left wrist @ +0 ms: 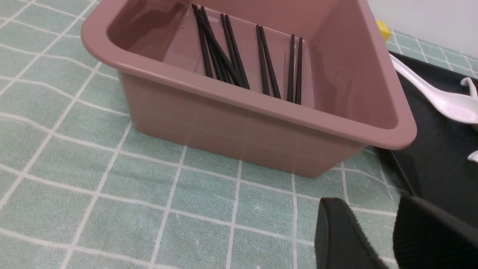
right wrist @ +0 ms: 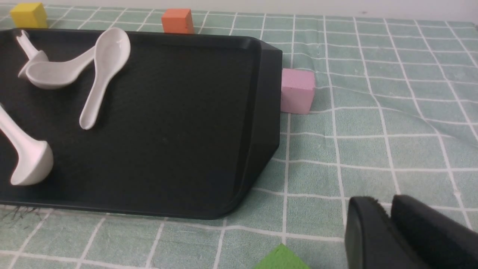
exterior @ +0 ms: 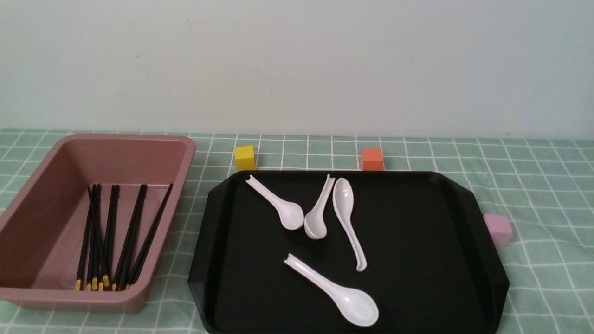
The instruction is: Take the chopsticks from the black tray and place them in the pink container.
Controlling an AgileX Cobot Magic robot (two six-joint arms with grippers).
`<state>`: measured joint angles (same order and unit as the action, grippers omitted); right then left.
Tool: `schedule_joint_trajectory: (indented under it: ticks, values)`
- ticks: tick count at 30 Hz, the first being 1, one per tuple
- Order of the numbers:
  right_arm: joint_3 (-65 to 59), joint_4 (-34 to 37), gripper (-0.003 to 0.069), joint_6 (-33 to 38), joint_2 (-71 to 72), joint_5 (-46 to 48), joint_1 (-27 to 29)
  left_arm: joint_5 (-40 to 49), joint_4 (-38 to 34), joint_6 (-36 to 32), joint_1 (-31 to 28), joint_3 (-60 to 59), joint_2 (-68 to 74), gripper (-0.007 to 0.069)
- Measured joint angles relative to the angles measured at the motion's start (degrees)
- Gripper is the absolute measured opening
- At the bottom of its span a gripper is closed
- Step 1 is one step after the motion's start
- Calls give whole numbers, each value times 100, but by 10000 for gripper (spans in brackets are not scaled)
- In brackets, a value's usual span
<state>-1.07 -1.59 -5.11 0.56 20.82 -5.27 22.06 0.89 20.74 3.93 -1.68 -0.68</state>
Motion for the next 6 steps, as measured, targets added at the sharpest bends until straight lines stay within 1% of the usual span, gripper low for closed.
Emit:
schedule_joint_trajectory:
  ticks: [6]
  values:
    - [0, 0, 122, 0, 0, 0, 0, 0, 0, 0, 0, 0, 0, 238]
